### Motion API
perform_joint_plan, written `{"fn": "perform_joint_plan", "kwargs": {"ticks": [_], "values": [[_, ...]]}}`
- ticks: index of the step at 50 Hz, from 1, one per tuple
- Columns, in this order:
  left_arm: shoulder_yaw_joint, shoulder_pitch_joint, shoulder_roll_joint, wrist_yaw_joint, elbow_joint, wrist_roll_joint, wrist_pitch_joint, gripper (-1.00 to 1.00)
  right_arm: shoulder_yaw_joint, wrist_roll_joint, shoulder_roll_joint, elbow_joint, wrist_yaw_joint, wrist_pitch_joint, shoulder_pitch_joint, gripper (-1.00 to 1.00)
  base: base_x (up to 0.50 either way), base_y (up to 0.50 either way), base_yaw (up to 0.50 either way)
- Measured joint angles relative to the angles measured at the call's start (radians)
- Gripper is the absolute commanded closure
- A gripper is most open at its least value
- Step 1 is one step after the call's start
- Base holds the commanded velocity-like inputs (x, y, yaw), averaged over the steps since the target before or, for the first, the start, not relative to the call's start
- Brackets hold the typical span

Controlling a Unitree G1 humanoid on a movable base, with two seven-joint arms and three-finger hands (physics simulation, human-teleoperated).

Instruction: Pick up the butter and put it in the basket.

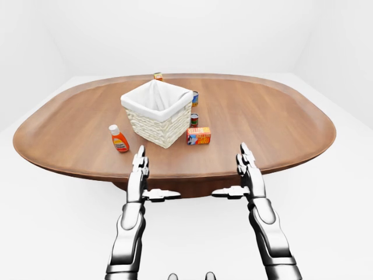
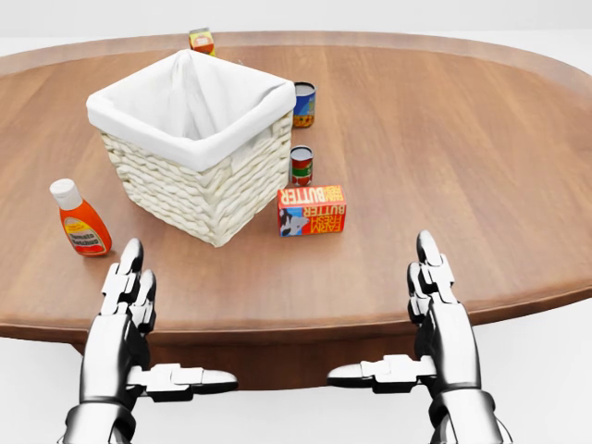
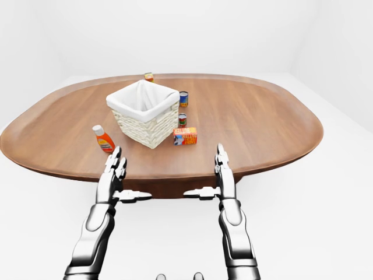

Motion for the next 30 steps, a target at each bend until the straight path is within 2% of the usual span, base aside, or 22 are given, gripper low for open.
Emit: {"fn": "perform_joint_plan", "kwargs": {"ticks": [11, 16, 19, 21, 30], "values": [[0.019, 0.011, 0.006, -0.014, -0.017, -0.029, 0.004, -1.0, -0.018, 0.016, -0.009, -0.017, 0.019, 0.022, -0.003, -1.0, 0.0, 0.0, 0.0], [0.029, 0.012, 0.012, -0.015, -0.053, -0.033, 0.036, -1.0, -0.021, 0.024, -0.009, -0.048, 0.021, 0.052, -0.008, -1.0, 0.0, 0.0, 0.0], [0.04, 0.01, 0.015, -0.013, -0.086, -0.038, 0.065, -1.0, -0.021, 0.03, -0.01, -0.076, 0.022, 0.08, -0.011, -1.0, 0.0, 0.0, 0.0], [0.049, 0.008, 0.019, -0.011, -0.113, -0.043, 0.09, -1.0, -0.022, 0.037, -0.01, -0.103, 0.022, 0.085, -0.014, -1.0, 0.0, 0.0, 0.0], [0.091, -0.018, 0.037, -0.007, -0.216, -0.071, 0.09, -1.0, -0.031, 0.072, -0.013, -0.225, 0.011, 0.085, -0.049, -1.0, 0.0, 0.0, 0.0]]}}
